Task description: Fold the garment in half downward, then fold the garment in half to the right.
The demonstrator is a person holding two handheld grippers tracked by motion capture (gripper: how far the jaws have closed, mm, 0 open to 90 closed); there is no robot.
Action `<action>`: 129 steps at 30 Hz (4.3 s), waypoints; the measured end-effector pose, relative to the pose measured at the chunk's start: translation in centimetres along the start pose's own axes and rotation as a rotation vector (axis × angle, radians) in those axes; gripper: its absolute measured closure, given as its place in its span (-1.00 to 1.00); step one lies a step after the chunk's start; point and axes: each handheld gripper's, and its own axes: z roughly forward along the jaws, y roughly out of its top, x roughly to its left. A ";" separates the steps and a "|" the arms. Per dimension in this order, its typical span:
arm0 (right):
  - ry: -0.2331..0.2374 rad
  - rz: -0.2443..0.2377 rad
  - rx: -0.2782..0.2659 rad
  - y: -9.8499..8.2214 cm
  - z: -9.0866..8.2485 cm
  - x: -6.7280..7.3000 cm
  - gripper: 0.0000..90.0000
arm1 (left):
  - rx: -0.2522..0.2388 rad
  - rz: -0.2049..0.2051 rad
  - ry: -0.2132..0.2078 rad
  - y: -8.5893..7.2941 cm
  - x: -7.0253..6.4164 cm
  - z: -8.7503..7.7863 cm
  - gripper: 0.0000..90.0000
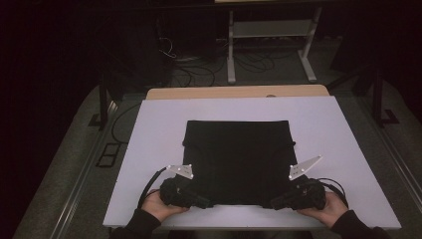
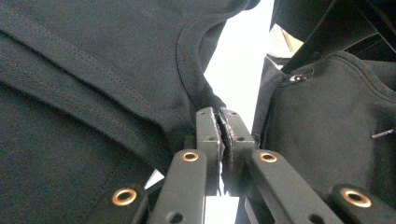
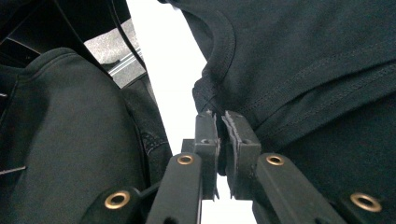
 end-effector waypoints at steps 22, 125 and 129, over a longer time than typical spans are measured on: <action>-0.027 -0.022 -0.039 -0.1 -0.9 0.8 0.26 | -0.043 0.029 0.004 -0.1 -0.6 -0.7 0.27; -0.270 -0.157 -0.204 16.6 1.5 -1.5 -1.00 | -0.234 0.028 0.366 -3.4 0.4 -4.2 -1.00; -0.271 -0.157 -0.191 17.5 2.2 -1.9 -1.00 | -0.224 0.034 0.383 -3.6 0.5 -4.1 -1.00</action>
